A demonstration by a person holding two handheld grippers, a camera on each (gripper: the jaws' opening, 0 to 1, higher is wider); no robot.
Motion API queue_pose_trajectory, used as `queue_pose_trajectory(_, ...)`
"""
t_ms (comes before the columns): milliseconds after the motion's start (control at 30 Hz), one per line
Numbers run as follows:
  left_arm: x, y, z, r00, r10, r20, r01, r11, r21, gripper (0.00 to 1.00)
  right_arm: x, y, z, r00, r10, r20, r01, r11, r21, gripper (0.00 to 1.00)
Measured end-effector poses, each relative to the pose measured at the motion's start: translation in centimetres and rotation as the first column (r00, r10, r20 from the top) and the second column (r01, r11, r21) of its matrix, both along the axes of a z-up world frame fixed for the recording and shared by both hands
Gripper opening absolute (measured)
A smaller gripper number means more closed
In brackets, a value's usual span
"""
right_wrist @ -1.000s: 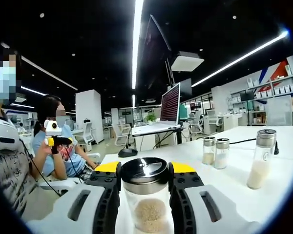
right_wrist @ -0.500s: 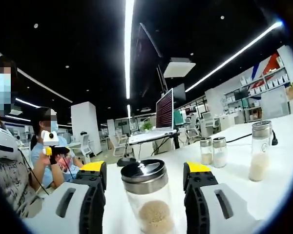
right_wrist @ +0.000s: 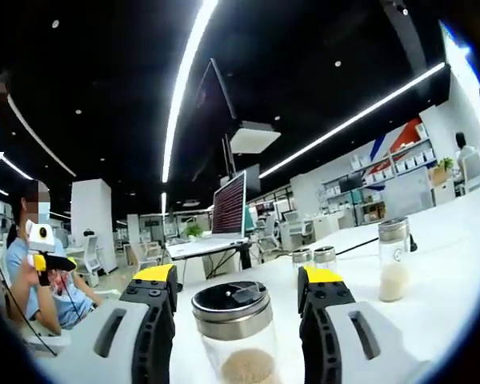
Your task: Rotate the seasoning bottle until the label or dispensing opening points toward the visible target arrow and the bottle remains upright within the marked orientation range
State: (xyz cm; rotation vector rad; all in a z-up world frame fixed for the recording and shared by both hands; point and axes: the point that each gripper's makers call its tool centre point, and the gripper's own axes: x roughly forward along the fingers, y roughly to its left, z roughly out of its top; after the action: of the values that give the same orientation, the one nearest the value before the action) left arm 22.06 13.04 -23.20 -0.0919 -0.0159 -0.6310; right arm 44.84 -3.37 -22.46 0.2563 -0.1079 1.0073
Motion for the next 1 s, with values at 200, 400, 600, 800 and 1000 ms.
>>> queue_pose_trajectory(200,0.0,0.6,0.0,1.0,0.014,0.002,-0.014,1.0,0.002,0.42,0.4,0.5,-0.5,0.999,-0.048,0.018,0.049,0.996,-0.069,0.55)
queue_pose_trajectory(400,0.0,0.5,-0.2,1.0,0.014,-0.002,-0.014,1.0,0.002,0.42,0.4,1.0,-1.3,1.0,-0.011,-0.015,0.009,0.994,-0.105,0.43)
queue_pose_trajectory(600,-0.2,0.5,0.1,1.0,0.012,0.005,-0.012,1.0,0.0,0.42,0.7,0.7,-1.3,0.999,0.021,-0.033,-0.025,0.991,-0.134,0.43)
queue_pose_trajectory(800,0.0,0.7,-0.2,1.0,0.015,-0.005,-0.015,1.0,0.0,0.42,0.7,0.6,-1.4,0.997,0.074,-0.037,-0.078,0.988,-0.135,0.42)
queue_pose_trajectory(1000,-0.1,0.5,-0.3,1.0,0.005,-0.005,-0.005,1.0,0.007,0.42,0.0,1.1,-1.4,0.995,0.097,-0.04,-0.101,0.985,-0.143,0.42)
